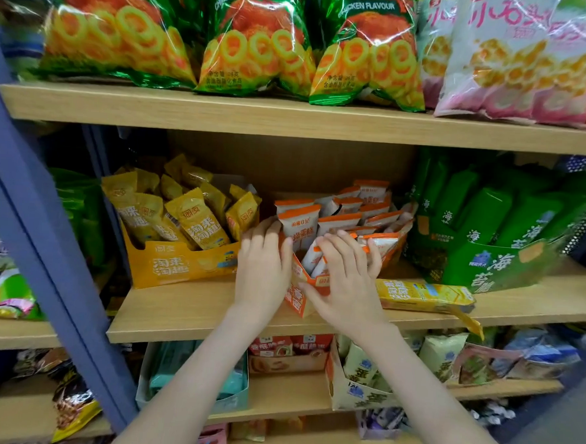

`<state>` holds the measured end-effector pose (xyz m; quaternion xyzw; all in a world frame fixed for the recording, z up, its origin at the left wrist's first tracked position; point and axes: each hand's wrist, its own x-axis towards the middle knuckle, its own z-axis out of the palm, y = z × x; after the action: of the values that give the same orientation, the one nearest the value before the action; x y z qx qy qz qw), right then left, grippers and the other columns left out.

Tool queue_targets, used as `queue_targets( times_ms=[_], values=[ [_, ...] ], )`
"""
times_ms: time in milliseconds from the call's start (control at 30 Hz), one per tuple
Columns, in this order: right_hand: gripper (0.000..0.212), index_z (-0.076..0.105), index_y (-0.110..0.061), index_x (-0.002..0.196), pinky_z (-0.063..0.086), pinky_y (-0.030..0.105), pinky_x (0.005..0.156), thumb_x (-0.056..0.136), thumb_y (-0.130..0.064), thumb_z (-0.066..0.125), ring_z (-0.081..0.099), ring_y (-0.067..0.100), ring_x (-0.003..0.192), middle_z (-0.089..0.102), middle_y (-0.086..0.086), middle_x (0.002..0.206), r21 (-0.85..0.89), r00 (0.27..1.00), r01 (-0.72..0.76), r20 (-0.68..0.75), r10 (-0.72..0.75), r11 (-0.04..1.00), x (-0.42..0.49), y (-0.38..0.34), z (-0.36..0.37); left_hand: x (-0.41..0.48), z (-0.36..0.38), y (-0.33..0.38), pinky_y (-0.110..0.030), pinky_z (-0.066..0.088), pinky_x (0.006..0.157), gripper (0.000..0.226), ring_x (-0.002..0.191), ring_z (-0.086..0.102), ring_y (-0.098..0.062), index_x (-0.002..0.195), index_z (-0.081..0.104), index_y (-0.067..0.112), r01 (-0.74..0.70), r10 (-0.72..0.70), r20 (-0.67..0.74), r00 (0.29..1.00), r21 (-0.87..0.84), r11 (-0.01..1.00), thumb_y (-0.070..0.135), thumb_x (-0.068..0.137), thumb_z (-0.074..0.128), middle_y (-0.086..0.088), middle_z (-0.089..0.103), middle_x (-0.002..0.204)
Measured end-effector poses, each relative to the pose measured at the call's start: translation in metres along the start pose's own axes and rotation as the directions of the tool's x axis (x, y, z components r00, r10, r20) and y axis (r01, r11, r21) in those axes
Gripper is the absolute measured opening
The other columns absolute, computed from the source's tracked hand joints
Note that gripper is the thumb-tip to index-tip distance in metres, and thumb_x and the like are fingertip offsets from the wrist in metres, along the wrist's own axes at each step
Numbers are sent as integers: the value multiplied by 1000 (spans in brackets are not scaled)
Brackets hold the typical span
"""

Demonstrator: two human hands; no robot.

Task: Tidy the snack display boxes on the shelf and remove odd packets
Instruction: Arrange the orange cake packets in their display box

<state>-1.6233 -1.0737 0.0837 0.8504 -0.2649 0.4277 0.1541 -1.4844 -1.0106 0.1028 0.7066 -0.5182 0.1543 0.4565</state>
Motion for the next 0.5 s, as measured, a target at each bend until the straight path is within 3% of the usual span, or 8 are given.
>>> queue_targets(
  times_ms=[133, 267, 400, 500],
  values=[
    [69, 38, -16, 134, 10, 48, 116, 79, -43, 69, 34, 22, 136, 38, 0, 138, 6, 1000, 14, -21, -14, 1000, 0, 1, 1, 6, -3, 6, -43, 41, 99, 33, 119, 46, -32, 119, 63, 7, 106, -106, 0, 994, -98, 990, 29, 94, 61, -14, 55, 126],
    [68, 38, -16, 134, 10, 48, 116, 78, -43, 67, 34, 23, 135, 38, 1, 138, 27, 1000, 19, -18, -18, 999, 0, 1, 3, 17, -4, 15, -45, 33, 107, 39, 125, 37, -33, 122, 62, 10, 291, -287, 50, 957, -112, 950, 30, 88, 65, -14, 49, 132],
    [64, 39, -16, 133, 10, 48, 115, 80, -44, 63, 35, 22, 135, 39, 0, 137, 43, 999, 28, -25, -27, 999, 0, 3, 4, 17, -2, 21, -39, 34, 102, 32, 122, 38, -33, 118, 64, 9, 289, -288, 23, 957, -90, 953, 24, 90, 63, -14, 50, 129],
    [62, 40, -17, 133, 10, 47, 116, 82, -45, 60, 35, 22, 135, 40, 0, 137, 52, 999, 34, -32, -32, 998, 0, 4, 5, 14, -6, 24, -31, 42, 86, 18, 110, 51, -27, 107, 61, 11, 236, -252, -31, 967, -257, 937, 25, 95, 58, -10, 59, 113]
  ],
)
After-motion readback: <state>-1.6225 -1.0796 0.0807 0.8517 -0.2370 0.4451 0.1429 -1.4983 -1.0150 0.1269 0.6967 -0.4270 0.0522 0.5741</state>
